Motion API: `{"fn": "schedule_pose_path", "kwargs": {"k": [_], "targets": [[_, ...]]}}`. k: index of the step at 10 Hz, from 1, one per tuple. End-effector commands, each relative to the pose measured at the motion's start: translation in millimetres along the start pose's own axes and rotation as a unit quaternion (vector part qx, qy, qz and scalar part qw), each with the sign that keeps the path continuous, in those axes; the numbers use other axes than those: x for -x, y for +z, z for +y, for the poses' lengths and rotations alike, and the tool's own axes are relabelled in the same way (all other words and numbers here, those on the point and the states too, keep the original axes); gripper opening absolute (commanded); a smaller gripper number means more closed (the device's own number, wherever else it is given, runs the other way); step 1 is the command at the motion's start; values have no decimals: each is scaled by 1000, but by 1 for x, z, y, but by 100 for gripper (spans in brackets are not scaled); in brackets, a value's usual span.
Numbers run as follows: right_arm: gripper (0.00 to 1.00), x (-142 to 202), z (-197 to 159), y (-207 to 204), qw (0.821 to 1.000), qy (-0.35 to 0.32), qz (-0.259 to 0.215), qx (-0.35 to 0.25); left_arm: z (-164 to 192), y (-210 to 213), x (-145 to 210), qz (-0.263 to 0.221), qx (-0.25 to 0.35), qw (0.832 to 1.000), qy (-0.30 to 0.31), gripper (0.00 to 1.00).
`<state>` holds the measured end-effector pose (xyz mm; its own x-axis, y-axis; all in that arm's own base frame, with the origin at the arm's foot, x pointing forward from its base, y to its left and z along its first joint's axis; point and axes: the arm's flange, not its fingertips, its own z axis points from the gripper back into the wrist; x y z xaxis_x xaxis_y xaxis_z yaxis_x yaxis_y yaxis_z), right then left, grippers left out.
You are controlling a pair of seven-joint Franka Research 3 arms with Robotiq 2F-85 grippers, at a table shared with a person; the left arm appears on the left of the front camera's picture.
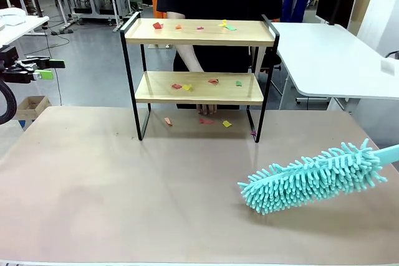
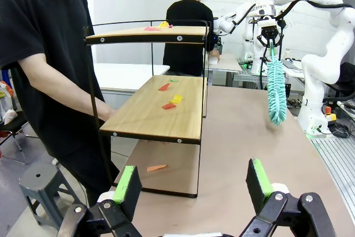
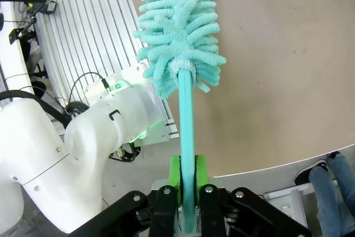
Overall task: Clean the shelf.
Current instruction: Clean the specific section of the Shelf indicated by the human with the Duster.
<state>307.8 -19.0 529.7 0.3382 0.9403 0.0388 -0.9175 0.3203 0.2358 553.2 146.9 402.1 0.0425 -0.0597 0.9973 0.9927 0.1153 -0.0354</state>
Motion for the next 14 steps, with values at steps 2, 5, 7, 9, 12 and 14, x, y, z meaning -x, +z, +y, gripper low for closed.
{"fn": "schedule_pose_path", "kwargs": {"k": [2, 5, 7, 9, 12, 14], "targets": [[13, 1, 0, 0, 1000, 0, -1, -3, -1, 0, -3, -1, -1, 1000, -3, 100], [13, 1, 0, 0, 1000, 0, -1, -3, -1, 0, -3, -1, -1, 1000, -3, 100], [13, 0, 0, 0, 1000, 0, 0, 0, -1, 0, -3, -1, -1, 1000, -3, 100], [13, -32, 11, 0, 997, -58, -54, 12, -1, 0, -3, -1, -1, 1000, -3, 100], [13, -81, 37, -6, 980, -126, -151, 19, -1, 0, -3, -1, -1, 1000, -3, 100], [13, -115, 51, -20, 962, -195, -187, 43, -1, 0, -3, -1, -1, 1000, -3, 100]]}}
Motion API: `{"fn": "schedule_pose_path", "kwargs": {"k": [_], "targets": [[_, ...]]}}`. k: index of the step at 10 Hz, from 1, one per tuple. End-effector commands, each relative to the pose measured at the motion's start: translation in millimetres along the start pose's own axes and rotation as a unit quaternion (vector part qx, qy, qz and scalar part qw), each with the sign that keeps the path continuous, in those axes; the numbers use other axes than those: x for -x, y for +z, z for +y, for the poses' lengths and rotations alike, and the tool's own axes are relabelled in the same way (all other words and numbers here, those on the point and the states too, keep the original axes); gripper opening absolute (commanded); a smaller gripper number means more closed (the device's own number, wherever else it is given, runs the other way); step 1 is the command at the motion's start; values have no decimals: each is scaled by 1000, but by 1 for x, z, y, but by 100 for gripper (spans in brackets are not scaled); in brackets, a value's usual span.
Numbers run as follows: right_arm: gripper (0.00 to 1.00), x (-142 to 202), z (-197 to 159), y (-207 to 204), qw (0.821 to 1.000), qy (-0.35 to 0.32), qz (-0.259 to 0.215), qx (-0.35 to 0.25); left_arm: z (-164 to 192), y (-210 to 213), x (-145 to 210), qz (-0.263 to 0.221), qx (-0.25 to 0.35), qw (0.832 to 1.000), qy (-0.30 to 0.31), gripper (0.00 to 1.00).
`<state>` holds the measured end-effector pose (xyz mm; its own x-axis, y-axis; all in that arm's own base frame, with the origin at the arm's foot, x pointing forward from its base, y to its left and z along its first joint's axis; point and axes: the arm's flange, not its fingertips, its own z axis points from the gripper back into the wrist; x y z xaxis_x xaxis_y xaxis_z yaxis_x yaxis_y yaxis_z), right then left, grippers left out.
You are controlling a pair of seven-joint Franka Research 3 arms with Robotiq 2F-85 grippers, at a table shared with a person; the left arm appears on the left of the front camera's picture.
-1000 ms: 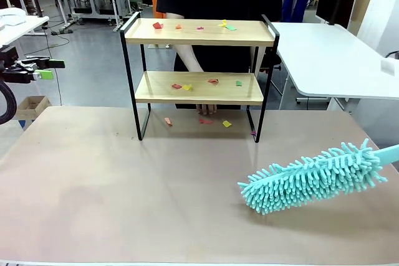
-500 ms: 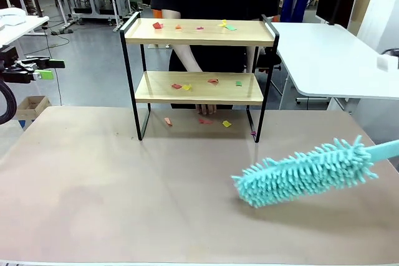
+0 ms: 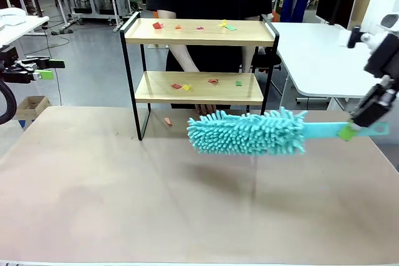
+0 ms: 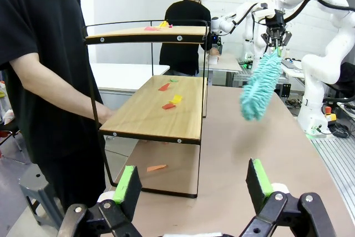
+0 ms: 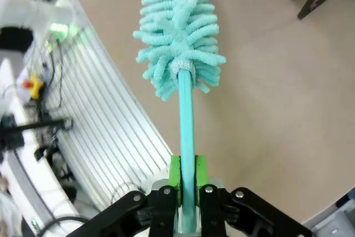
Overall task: Clean the shelf.
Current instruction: Clean the specific section of the Shelf indicated by the human with the Duster.
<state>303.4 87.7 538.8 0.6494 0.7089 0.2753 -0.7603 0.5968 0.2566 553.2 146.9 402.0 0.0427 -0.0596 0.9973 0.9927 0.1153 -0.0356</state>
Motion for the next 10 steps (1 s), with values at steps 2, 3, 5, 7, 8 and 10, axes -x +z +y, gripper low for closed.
{"fn": "schedule_pose_path", "kwargs": {"k": [2, 3, 5, 7, 8, 10], "targets": [[13, -25, 32, -45, 993, -94, -64, 40, -1, 0, -3, -1, -1, 1000, -3, 100], [13, -29, 41, -52, 992, -95, -80, 28, -1, 0, -3, -1, -1, 1000, -3, 100], [13, -26, 55, -43, 995, -66, -69, -26, -1, 0, -3, -1, -1, 1000, -3, 100], [13, -29, 40, -51, 994, -93, -58, 24, -1, 0, -3, -1, -1, 1000, -3, 100], [13, -29, 40, -51, 994, -93, -58, 24, -1, 0, -3, -1, -1, 1000, -3, 100], [13, -29, 44, -53, 995, -85, -54, 14, -1, 0, -3, -1, -1, 1000, -3, 100]]}}
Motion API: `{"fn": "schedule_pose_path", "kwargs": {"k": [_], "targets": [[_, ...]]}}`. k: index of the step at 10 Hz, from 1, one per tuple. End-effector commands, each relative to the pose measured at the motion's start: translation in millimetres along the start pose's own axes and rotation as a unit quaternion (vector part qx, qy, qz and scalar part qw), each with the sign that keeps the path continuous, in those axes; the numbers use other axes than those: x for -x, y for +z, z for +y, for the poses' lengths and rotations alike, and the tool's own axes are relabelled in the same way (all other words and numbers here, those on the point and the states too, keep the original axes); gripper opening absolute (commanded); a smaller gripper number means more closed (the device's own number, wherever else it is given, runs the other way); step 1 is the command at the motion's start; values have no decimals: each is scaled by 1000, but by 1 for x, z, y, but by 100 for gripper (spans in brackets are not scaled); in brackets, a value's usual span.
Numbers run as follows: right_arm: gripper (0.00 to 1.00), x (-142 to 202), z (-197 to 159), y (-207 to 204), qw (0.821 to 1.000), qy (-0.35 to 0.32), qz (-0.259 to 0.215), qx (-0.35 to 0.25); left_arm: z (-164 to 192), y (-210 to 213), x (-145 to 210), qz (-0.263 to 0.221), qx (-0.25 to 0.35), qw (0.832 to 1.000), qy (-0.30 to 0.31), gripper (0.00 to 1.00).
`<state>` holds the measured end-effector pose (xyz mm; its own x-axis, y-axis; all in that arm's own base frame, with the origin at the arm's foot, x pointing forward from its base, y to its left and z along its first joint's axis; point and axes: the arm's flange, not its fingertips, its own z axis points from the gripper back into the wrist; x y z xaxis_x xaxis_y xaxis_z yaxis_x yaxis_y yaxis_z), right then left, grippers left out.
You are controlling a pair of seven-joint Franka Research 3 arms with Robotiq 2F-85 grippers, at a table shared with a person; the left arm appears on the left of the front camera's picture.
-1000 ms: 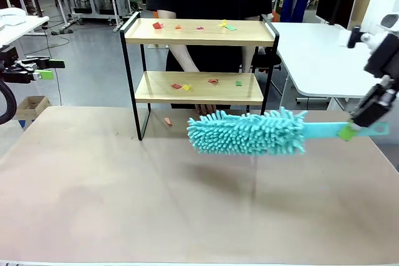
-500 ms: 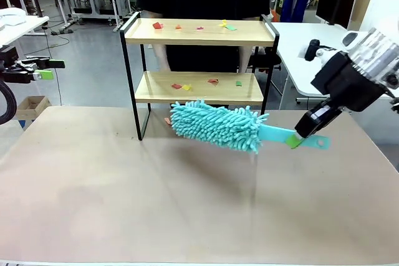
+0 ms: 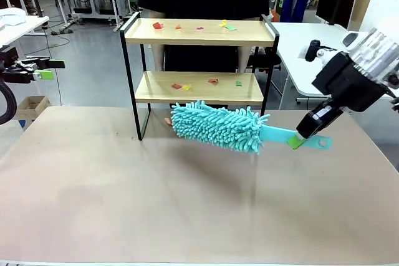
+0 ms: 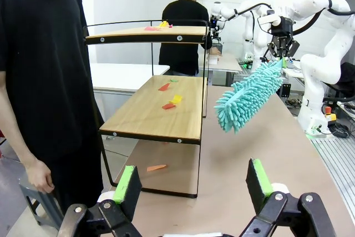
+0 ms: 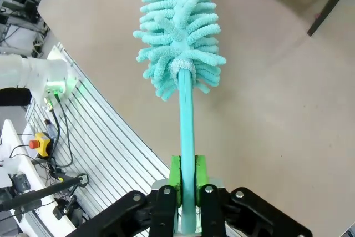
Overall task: Clean the shelf.
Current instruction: Clean the specific section of the Shelf indicated by the human with the Duster.
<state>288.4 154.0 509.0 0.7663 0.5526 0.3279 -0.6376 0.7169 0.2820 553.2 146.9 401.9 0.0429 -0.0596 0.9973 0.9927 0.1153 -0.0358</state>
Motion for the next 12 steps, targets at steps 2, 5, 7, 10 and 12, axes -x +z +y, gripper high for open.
{"fn": "schedule_pose_path", "kwargs": {"k": [2, 5, 7, 10, 12], "targets": [[13, -21, 22, -26, 1000, -23, -19, -8, -1, 0, -3, -1, -1, 1000, -3, 100], [13, -42, 39, -60, 998, -59, -16, -5, -1, 0, -3, -1, -1, 1000, -3, 100], [13, -59, 54, -88, 996, -81, -37, 8, -1, 0, -3, -1, -1, 1000, -3, 100], [13, -80, 78, -117, 987, -122, -89, 46, -1, 0, -3, -1, -1, 1000, -3, 100], [13, -98, 87, -140, 983, -149, -102, 44, -1, 0, -3, -1, -1, 1000, -3, 100]]}}
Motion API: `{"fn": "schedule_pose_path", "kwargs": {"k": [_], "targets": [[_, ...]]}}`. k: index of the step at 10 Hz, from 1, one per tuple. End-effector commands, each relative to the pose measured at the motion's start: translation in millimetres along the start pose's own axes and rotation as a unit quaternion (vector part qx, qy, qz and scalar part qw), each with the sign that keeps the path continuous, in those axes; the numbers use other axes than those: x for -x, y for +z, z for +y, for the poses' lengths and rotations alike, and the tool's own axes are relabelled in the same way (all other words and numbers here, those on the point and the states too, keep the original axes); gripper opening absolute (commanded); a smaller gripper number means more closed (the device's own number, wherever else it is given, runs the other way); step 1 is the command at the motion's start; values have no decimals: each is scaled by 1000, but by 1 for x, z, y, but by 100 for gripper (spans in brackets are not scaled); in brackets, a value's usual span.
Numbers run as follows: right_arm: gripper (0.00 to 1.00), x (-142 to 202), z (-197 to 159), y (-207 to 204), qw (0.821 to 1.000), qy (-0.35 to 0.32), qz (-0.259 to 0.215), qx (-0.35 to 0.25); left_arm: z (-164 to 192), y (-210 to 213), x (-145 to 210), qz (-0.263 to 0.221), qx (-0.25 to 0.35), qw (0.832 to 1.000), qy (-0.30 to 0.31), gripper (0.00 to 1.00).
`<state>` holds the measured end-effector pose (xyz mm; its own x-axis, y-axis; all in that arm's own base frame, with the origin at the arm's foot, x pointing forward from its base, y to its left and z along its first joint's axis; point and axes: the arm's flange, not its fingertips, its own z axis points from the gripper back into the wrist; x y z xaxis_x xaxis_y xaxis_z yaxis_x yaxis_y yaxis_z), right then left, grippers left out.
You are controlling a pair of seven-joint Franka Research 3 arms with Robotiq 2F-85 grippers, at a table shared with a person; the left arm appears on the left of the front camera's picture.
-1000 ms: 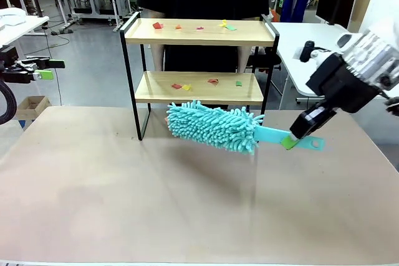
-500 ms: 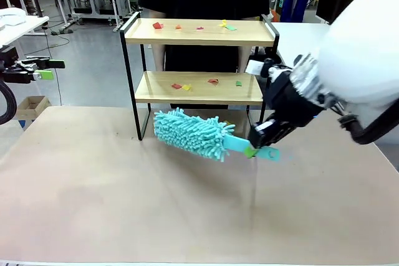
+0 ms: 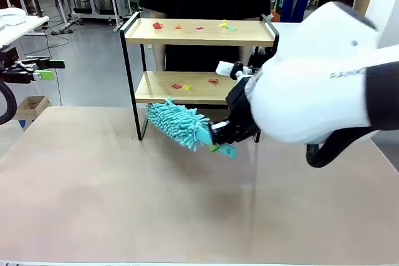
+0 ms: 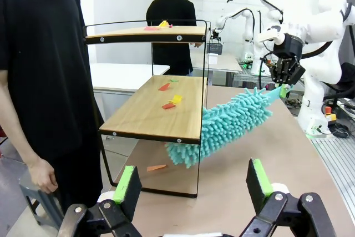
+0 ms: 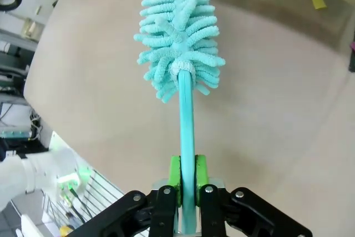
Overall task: Clean the shelf.
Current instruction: Clean the specific section of the Shelf indicated by the human with the Duster.
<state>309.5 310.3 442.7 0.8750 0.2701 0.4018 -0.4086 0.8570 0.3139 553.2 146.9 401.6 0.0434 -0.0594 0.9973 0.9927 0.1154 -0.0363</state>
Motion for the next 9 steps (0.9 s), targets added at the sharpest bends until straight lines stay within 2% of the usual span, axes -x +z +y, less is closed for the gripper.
{"fn": "schedule_pose_path", "kwargs": {"k": [1, 3, 6, 8, 9], "targets": [[13, -18, 21, -24, 999, -23, -21, 14, -1, 0, -3, -1, -1, 1000, -3, 100], [13, -31, 37, -45, 996, -55, -39, 63, -1, 0, -3, -1, -1, 1000, -3, 100], [13, -48, 58, -70, 993, -72, -45, 80, -1, 0, -3, -1, -1, 1000, -3, 100], [13, -59, 74, -81, 989, -77, -63, 110, -1, 0, -3, -1, -1, 1000, -3, 100], [13, -56, 80, -69, 989, -50, -44, 130, -1, 0, -3, -1, -1, 1000, -3, 100]]}}
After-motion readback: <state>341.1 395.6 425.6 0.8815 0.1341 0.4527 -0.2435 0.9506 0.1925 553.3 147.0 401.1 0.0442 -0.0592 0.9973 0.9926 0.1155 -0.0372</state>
